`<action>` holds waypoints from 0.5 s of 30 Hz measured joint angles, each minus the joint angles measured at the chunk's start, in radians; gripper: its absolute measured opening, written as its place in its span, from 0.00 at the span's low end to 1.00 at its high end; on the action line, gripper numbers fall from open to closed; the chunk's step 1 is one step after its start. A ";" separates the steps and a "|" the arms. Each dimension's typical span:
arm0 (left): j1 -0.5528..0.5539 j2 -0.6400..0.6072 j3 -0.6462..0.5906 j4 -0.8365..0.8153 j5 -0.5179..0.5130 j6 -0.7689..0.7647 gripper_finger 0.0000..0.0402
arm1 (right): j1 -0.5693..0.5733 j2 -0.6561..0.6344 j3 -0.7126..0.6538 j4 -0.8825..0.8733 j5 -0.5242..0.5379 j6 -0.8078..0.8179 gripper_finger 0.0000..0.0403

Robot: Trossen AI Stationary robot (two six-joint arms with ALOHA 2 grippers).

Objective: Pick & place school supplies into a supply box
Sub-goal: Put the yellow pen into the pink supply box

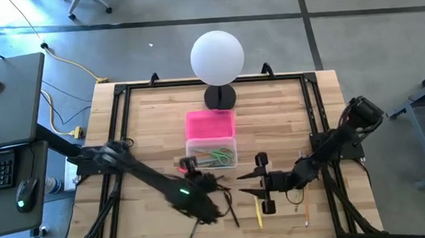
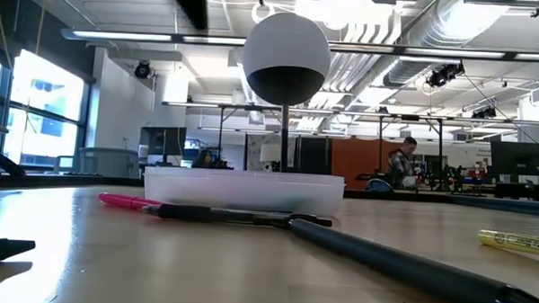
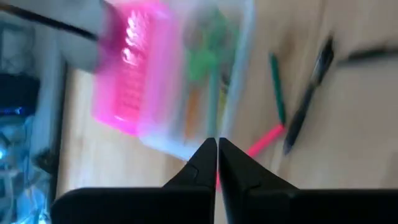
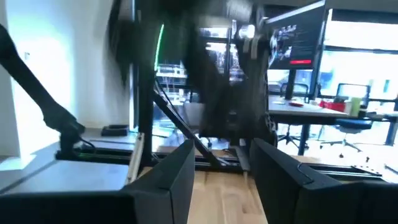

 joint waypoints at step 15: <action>-0.074 -0.348 -0.219 -0.022 -0.348 -0.241 0.12 | 0.302 -0.063 0.000 -0.769 0.283 0.504 0.34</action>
